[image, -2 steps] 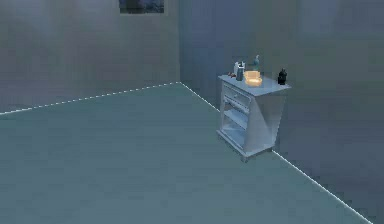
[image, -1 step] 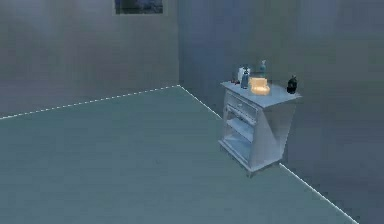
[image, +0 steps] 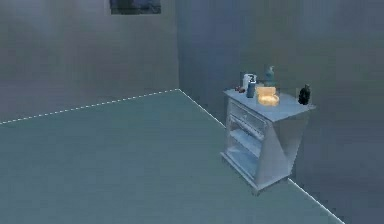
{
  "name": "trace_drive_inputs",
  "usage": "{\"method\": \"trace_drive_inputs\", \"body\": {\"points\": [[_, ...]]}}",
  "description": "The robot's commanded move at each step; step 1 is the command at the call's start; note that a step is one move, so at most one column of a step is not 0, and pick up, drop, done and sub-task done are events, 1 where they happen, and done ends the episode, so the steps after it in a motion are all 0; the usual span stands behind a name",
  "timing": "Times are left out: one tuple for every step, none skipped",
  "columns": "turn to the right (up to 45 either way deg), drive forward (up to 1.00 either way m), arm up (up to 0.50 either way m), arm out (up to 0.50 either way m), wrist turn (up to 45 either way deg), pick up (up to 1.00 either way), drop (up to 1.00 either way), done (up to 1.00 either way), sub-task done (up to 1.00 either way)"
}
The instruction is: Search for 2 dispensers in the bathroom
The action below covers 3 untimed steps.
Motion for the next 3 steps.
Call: {"method": "trace_drive_inputs", "body": {"points": [[24.0,0.0,0.0,0.0,0.0,0.0,0.0,0.0,0.0],[0.0,0.7,0.0,0.0,0.0,0.0,0.0,0.0,0.0],[-12.0,0.0,0.0,0.0,0.0,0.0,0.0,0.0,0.0]]}}
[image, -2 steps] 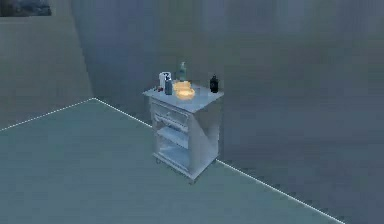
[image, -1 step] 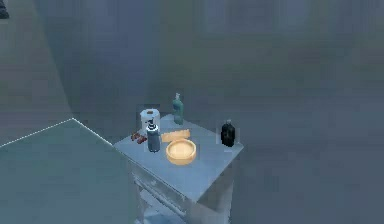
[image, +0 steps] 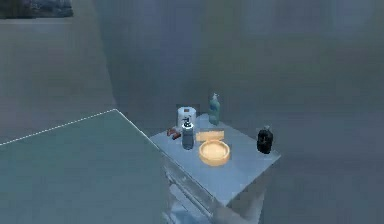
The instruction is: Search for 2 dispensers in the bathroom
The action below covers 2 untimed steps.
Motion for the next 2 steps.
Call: {"method": "trace_drive_inputs", "body": {"points": [[0.0,0.0,0.0,0.0,0.0,0.0,0.0,0.0,1.0],[0.0,0.0,0.0,0.0,0.0,0.0,0.0,1.0,0.0]]}}
